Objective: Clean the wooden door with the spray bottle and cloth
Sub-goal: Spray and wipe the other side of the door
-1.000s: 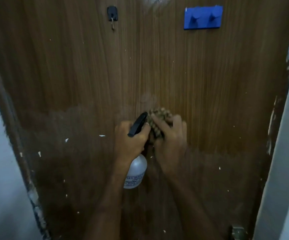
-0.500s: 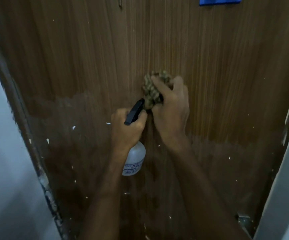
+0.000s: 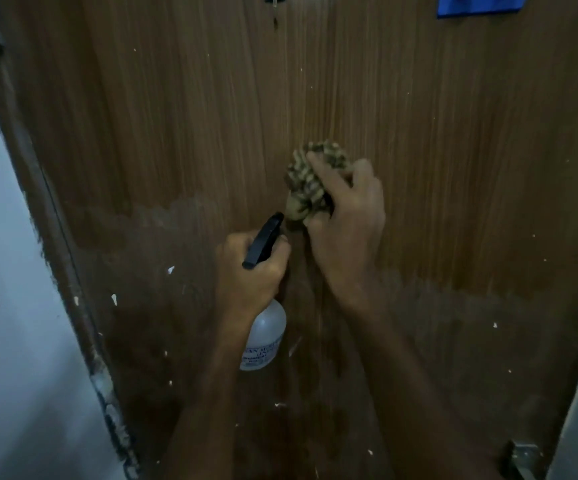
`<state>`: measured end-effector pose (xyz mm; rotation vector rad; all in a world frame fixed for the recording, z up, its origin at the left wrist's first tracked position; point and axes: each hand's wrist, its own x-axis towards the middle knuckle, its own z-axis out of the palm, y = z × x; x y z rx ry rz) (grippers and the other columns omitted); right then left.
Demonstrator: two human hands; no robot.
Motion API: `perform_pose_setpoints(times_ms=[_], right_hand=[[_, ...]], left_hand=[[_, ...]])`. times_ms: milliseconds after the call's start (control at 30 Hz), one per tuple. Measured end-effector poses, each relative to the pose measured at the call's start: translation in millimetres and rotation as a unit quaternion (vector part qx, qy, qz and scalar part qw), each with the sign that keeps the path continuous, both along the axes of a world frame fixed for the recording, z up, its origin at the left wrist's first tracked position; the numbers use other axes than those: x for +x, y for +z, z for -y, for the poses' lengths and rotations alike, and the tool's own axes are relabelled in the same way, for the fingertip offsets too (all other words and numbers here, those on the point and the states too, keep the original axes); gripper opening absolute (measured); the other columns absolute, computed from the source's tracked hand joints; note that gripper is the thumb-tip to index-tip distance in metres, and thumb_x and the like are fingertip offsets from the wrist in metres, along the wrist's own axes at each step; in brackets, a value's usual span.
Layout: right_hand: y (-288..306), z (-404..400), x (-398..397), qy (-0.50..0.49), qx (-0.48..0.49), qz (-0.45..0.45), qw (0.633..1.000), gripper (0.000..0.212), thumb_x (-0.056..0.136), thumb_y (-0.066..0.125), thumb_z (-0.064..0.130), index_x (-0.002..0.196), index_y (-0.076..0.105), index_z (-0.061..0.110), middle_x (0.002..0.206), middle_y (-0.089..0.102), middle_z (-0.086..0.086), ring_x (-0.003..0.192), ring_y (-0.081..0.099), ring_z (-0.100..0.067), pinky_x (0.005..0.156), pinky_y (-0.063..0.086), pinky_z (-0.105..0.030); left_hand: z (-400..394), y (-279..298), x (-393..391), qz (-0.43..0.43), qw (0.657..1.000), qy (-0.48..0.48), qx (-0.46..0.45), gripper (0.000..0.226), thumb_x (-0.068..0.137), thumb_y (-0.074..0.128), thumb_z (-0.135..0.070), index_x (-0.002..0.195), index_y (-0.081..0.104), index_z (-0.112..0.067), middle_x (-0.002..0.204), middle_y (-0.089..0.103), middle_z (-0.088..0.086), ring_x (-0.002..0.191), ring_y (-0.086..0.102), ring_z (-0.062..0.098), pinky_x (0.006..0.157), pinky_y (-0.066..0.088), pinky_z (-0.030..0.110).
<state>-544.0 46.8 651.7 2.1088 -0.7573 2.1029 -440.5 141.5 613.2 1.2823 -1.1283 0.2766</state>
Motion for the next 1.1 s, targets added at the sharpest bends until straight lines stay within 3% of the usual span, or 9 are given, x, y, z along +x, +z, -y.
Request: perform_pose_setpoints(times_ms=[167,333,467,533,667,733,900,1033,1100], right_hand=[[9,-3,9,0.001,-0.008,0.013,1.0,0.071,0.077,0.064,-0.006,0.14,0.064,0.027,0.116,0.052,-0.008,0.098,0.049,-0.022,0.075,0.039,-0.024],[-58,-22,41,-0.004,-0.022,-0.022,0.999,0.057,0.089,0.047,0.008,0.139,0.065,0.027,0.12,0.057,-0.012,0.099,0.049,-0.026,0.073,0.052,-0.036],[-115,-42,60,-0.003,-0.035,-0.051,0.998,0.044,0.103,0.039,0.014,0.133,0.069,0.023,0.114,0.063,-0.016,0.092,0.052,-0.029,0.068,0.053,-0.043],[-90,-42,68,0.001,-0.025,-0.033,0.999,0.043,0.097,0.047,0.014,0.132,0.071,0.024,0.113,0.062,-0.014,0.092,0.049,-0.027,0.068,0.052,-0.04],[-17,-44,88,-0.005,-0.018,0.007,1.0,0.055,0.087,0.047,0.006,0.133,0.069,0.024,0.118,0.057,-0.011,0.096,0.048,-0.026,0.07,0.053,-0.04],[-26,-51,95,-0.007,-0.016,0.01,1.0,0.053,0.089,0.05,0.005,0.135,0.068,0.025,0.122,0.058,-0.012,0.098,0.048,-0.026,0.072,0.053,-0.042],[-111,-81,95,0.032,0.005,-0.077,0.996,0.045,0.093,0.046,0.028,0.13,0.071,0.023,0.121,0.061,-0.012,0.098,0.052,-0.026,0.071,0.053,-0.042],[-55,-76,106,0.017,-0.005,-0.065,0.998,0.043,0.087,0.061,0.016,0.129,0.07,0.025,0.119,0.052,-0.007,0.098,0.048,-0.022,0.071,0.054,-0.038],[-19,-75,122,0.005,-0.014,-0.021,1.0,0.045,0.089,0.055,0.012,0.13,0.07,0.025,0.116,0.055,-0.01,0.094,0.048,-0.024,0.07,0.051,-0.036]], left_hand=[[-11,-15,19,-0.011,0.999,0.015,0.04,0.052,0.095,0.076,-0.015,0.053,0.049,-0.002,0.042,0.045,-0.002,0.038,0.045,0.013,0.04,0.03,0.025],[-25,-24,39,0.018,0.999,0.02,0.025,0.049,0.092,0.068,-0.033,0.055,0.054,-0.004,0.047,0.054,0.01,0.04,0.053,0.026,0.04,0.039,0.041],[-35,-25,60,-0.002,0.999,-0.025,0.032,0.052,0.092,0.066,-0.044,0.061,0.061,-0.003,0.049,0.057,0.009,0.041,0.057,0.033,0.042,0.047,0.049],[-39,-24,66,-0.005,0.999,-0.026,0.026,0.053,0.092,0.065,-0.043,0.06,0.057,-0.001,0.048,0.054,0.011,0.041,0.056,0.038,0.041,0.046,0.049],[-46,-21,72,0.005,1.0,-0.02,0.02,0.045,0.097,0.067,-0.022,0.06,0.055,-0.001,0.049,0.054,0.012,0.041,0.054,0.033,0.039,0.043,0.044],[-48,-21,78,-0.008,0.999,-0.025,0.021,0.043,0.101,0.068,-0.016,0.061,0.06,0.0,0.048,0.056,0.011,0.039,0.055,0.029,0.039,0.045,0.042],[-64,-25,94,-0.019,0.999,-0.026,0.023,0.042,0.103,0.067,-0.01,0.063,0.064,0.002,0.043,0.055,0.003,0.035,0.053,0.016,0.041,0.043,0.029],[-75,-25,108,-0.017,1.0,-0.01,0.018,0.045,0.101,0.068,-0.017,0.06,0.062,0.002,0.045,0.056,0.005,0.037,0.054,0.02,0.04,0.044,0.034],[-77,-24,111,-0.013,1.0,0.0,0.013,0.047,0.095,0.067,-0.026,0.059,0.059,0.003,0.046,0.055,0.01,0.039,0.054,0.028,0.04,0.043,0.041]])
